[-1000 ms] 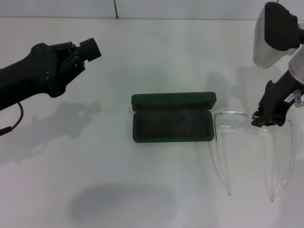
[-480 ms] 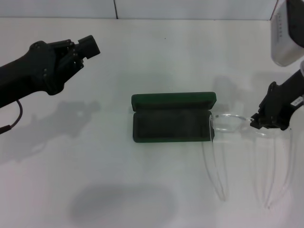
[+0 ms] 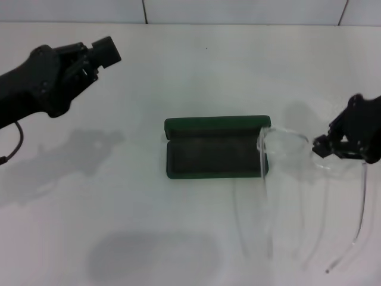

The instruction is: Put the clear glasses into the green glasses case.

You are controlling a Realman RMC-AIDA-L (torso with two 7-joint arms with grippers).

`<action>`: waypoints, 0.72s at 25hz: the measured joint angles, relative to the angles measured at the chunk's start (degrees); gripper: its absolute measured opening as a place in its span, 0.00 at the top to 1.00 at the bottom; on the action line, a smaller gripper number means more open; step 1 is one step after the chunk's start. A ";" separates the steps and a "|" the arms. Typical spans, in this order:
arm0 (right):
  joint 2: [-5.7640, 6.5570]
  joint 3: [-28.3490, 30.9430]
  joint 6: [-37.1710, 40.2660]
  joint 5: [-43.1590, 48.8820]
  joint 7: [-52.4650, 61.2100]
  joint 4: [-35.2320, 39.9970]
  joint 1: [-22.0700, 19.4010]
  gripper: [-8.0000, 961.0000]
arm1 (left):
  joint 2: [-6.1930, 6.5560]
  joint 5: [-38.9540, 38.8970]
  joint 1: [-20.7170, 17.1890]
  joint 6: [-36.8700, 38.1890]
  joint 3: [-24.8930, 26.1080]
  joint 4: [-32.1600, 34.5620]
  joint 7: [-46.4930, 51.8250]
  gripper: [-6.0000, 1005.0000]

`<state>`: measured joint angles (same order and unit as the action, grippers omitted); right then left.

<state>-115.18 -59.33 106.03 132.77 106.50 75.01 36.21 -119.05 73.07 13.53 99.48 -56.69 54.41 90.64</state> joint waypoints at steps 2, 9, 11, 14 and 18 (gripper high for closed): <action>-0.11 3.73 0.92 -5.73 -2.89 1.34 -2.11 0.94 | 0.07 -0.63 0.01 1.34 0.36 0.75 1.80 0.95; -0.65 9.79 -0.52 -34.04 -12.86 -3.06 -10.02 0.94 | -0.13 -3.55 0.69 5.89 0.48 4.21 6.42 0.95; -0.74 9.34 -1.33 -39.23 -15.90 -4.90 -11.88 0.94 | -0.15 -3.64 0.93 6.25 0.24 5.18 7.22 0.95; -0.78 7.80 -2.21 -46.11 -21.04 -10.17 -13.22 0.94 | -0.29 -3.65 1.48 6.71 -0.14 5.80 7.81 0.95; -0.71 6.88 -2.42 -49.02 -25.04 -17.79 -12.50 0.94 | -0.39 -3.73 2.43 8.14 -0.38 5.86 7.96 0.95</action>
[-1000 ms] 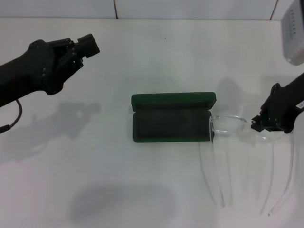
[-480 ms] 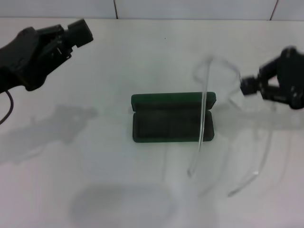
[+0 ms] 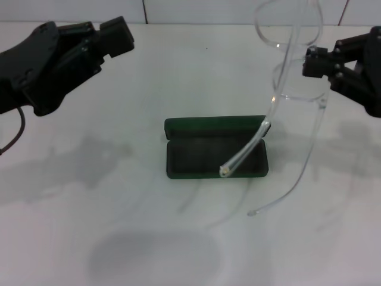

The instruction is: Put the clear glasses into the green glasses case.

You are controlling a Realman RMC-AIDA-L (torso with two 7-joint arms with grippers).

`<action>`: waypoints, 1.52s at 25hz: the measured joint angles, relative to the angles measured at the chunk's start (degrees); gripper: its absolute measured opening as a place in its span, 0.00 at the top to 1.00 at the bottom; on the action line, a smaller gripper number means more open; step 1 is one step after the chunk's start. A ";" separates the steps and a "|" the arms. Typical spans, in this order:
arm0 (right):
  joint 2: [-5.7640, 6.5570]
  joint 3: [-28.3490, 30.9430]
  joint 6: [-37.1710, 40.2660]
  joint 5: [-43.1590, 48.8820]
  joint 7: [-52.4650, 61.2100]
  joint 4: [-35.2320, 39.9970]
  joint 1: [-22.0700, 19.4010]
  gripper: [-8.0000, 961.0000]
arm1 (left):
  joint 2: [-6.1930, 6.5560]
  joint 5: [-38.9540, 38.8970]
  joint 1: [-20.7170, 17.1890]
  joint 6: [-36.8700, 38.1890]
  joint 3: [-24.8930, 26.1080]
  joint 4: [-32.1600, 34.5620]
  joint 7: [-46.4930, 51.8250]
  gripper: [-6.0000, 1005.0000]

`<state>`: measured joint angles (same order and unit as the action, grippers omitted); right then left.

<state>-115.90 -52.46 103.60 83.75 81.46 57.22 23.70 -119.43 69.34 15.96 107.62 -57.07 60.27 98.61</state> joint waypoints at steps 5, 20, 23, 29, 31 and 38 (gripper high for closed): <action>-0.11 -1.63 -0.67 -2.75 -3.51 -6.08 1.26 0.94 | 0.02 -1.03 0.58 0.43 -1.71 0.04 0.31 0.95; 0.03 -5.50 -3.94 -4.97 -9.31 -18.04 7.54 0.94 | -0.16 -2.23 2.84 0.36 -8.96 3.97 1.36 0.95; -0.04 -8.42 -6.45 -5.11 -10.41 -18.38 8.01 0.94 | -0.17 -2.48 3.84 0.27 -8.97 3.96 1.99 0.95; -0.16 -13.11 -8.88 -5.37 -11.59 -18.71 9.68 0.94 | -0.18 -1.71 4.74 0.02 -10.27 2.86 2.09 0.95; -0.18 -14.33 -9.08 -5.74 -11.98 -18.75 10.26 0.94 | -0.18 -1.44 4.95 -0.07 -10.36 2.49 1.89 0.95; -0.26 -16.04 -8.66 -7.26 -12.98 -19.92 11.92 0.94 | -0.18 -1.35 5.74 -0.22 -10.18 -0.33 0.55 0.95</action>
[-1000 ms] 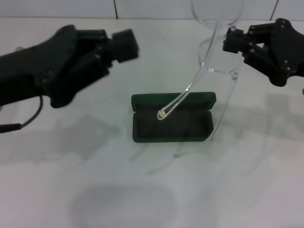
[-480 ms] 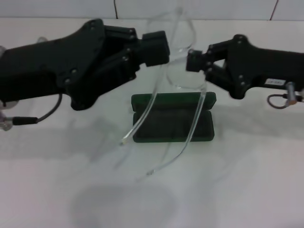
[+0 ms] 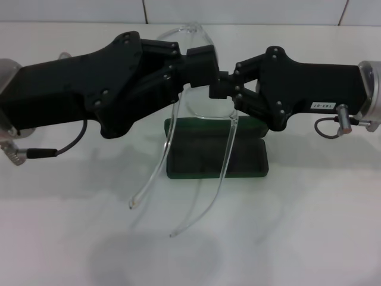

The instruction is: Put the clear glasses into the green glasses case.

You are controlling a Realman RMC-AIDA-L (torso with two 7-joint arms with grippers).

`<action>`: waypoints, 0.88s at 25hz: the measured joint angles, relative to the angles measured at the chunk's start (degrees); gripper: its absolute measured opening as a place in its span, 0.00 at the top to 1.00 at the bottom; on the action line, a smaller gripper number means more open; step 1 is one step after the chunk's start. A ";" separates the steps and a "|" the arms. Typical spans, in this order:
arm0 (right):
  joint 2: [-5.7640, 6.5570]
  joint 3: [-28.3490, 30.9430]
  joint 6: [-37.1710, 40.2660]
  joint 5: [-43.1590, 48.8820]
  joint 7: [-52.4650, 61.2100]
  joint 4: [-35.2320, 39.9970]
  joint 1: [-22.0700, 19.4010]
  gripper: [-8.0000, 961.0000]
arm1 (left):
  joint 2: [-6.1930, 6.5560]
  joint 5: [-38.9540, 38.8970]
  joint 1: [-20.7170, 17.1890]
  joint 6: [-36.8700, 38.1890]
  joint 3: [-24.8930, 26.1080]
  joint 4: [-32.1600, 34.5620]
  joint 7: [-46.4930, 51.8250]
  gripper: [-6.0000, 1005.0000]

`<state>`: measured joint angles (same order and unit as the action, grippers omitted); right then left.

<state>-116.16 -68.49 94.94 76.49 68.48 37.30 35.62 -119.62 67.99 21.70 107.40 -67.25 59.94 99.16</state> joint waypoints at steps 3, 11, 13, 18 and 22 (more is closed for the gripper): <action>-0.02 -1.10 0.44 -1.20 -0.50 -0.19 0.13 0.94 | 0.00 0.01 0.07 -0.36 0.14 -0.61 -0.87 0.95; -0.03 -2.05 0.95 -2.39 -1.17 -0.22 0.15 0.94 | 0.01 0.10 0.15 -3.47 -0.10 -1.44 -2.69 0.95; -0.03 -2.48 1.35 -3.18 -1.71 -0.22 0.12 0.94 | 0.01 0.34 0.26 -3.57 -0.13 -1.71 -2.94 0.95; -0.03 -2.91 1.54 -3.99 -1.97 -0.30 0.08 0.94 | 0.00 0.64 0.32 -3.67 -0.16 -1.83 -3.50 0.95; -0.03 -2.94 1.99 -4.10 -2.00 -0.35 0.05 0.94 | -0.06 0.53 0.52 -3.70 -0.16 -2.87 -4.31 0.95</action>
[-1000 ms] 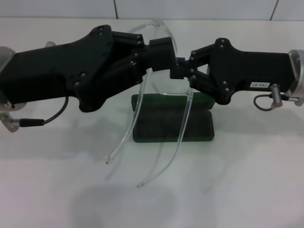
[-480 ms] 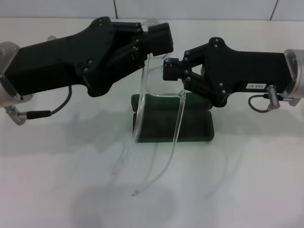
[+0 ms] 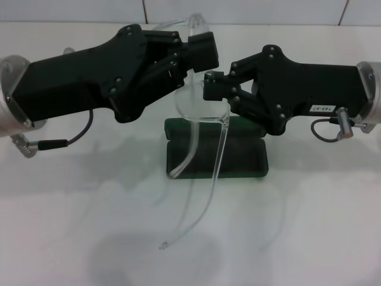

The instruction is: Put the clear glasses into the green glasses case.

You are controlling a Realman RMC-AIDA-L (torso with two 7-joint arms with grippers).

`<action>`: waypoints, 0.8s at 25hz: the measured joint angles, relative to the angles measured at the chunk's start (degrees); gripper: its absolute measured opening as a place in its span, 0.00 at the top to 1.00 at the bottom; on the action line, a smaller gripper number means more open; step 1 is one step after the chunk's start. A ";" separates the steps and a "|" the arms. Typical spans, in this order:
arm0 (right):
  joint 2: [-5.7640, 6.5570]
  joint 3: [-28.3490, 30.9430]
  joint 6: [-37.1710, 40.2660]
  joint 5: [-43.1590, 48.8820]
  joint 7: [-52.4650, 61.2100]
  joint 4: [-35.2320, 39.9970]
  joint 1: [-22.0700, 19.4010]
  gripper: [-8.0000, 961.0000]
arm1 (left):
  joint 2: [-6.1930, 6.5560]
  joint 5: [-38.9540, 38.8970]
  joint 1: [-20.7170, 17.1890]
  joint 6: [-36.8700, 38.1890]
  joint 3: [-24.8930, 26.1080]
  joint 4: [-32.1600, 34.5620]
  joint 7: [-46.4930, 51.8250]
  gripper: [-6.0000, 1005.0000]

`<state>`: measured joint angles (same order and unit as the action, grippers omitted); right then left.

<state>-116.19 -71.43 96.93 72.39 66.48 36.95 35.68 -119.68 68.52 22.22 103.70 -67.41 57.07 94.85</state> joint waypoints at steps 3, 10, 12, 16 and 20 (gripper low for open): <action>0.00 -0.17 0.44 -0.45 -0.04 -0.25 -0.08 0.94 | -0.03 -0.41 0.14 0.00 0.06 -0.90 -1.38 0.95; 0.00 -0.73 1.54 -2.58 -0.69 -1.54 -0.08 0.94 | -0.18 -2.86 -0.04 -0.72 -0.01 -2.59 -5.90 0.95; 0.00 -0.72 1.58 -2.86 -0.75 -1.54 -0.24 0.94 | -0.20 -3.30 0.19 -0.77 -0.02 -3.82 -7.13 0.95; 0.00 -0.73 1.67 -3.00 -0.76 -1.54 -0.28 0.94 | -0.22 -3.40 0.26 -0.80 -0.01 -4.76 -8.46 0.95; 0.00 -0.73 1.82 -3.27 -0.76 -1.86 -0.24 0.94 | -0.30 -3.40 0.22 -0.80 0.00 -4.84 -8.85 0.95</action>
<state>-116.19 -72.15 98.75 69.12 65.72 35.10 35.44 -119.98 65.12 22.44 102.90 -67.41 52.23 86.00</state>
